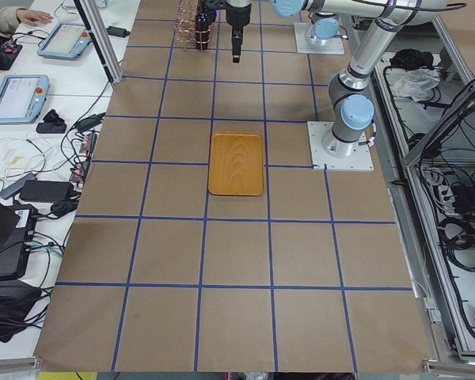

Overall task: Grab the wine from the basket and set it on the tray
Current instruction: 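Lower the right gripper onto the middle wine bottle in the copper rack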

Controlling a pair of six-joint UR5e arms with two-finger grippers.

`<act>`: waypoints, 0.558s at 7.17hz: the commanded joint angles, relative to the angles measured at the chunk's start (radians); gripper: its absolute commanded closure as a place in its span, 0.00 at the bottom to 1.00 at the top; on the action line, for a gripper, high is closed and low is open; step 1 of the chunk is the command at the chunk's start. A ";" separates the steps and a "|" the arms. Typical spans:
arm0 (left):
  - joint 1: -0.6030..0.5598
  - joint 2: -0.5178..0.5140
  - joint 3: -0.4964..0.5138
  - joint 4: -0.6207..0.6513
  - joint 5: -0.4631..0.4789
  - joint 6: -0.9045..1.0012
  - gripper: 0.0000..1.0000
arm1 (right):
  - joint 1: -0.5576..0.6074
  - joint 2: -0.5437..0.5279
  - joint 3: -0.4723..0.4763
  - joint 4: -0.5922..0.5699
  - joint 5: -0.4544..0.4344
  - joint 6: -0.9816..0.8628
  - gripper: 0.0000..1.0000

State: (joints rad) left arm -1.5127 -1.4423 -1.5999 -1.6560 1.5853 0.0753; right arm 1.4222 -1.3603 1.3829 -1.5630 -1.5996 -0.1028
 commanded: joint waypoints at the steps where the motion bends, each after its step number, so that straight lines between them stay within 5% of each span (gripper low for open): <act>1: -0.001 0.008 -0.002 -0.013 0.001 -0.029 0.00 | -0.011 0.067 0.034 -0.110 0.001 -0.005 0.06; 4: -0.001 0.016 -0.020 -0.001 -0.001 -0.031 0.00 | -0.009 0.107 0.071 -0.144 -0.002 0.000 0.10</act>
State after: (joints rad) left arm -1.5135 -1.4310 -1.6072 -1.6659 1.5809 0.0459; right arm 1.4118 -1.2606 1.4361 -1.6991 -1.5991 -0.1030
